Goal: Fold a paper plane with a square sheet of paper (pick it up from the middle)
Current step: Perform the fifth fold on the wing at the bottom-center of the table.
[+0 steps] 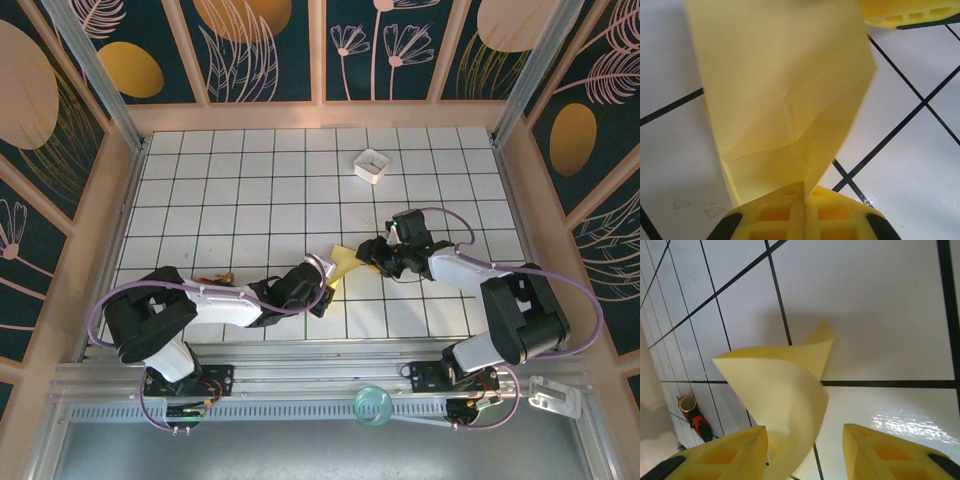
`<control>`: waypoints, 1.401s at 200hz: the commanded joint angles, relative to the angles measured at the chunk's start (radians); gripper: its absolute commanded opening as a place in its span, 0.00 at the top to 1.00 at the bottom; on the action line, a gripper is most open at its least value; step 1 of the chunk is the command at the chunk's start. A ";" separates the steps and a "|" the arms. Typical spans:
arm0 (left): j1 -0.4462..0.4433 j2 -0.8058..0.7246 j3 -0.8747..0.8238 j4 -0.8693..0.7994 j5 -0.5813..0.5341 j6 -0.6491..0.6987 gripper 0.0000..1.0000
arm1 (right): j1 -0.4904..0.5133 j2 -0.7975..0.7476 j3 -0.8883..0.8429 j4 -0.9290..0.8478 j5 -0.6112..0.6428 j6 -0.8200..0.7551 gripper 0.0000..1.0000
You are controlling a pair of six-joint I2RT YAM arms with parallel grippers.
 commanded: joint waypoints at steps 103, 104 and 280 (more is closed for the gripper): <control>0.003 -0.020 0.005 -0.015 -0.003 0.047 0.94 | -0.012 0.134 0.061 0.112 -0.098 -0.043 0.64; 0.002 -0.020 0.005 -0.015 -0.004 0.047 0.94 | -0.012 0.135 0.061 0.115 -0.099 -0.043 0.64; 0.002 -0.047 -0.026 -0.044 -0.022 0.120 0.89 | 0.005 0.190 0.179 -0.041 -0.040 -0.072 1.00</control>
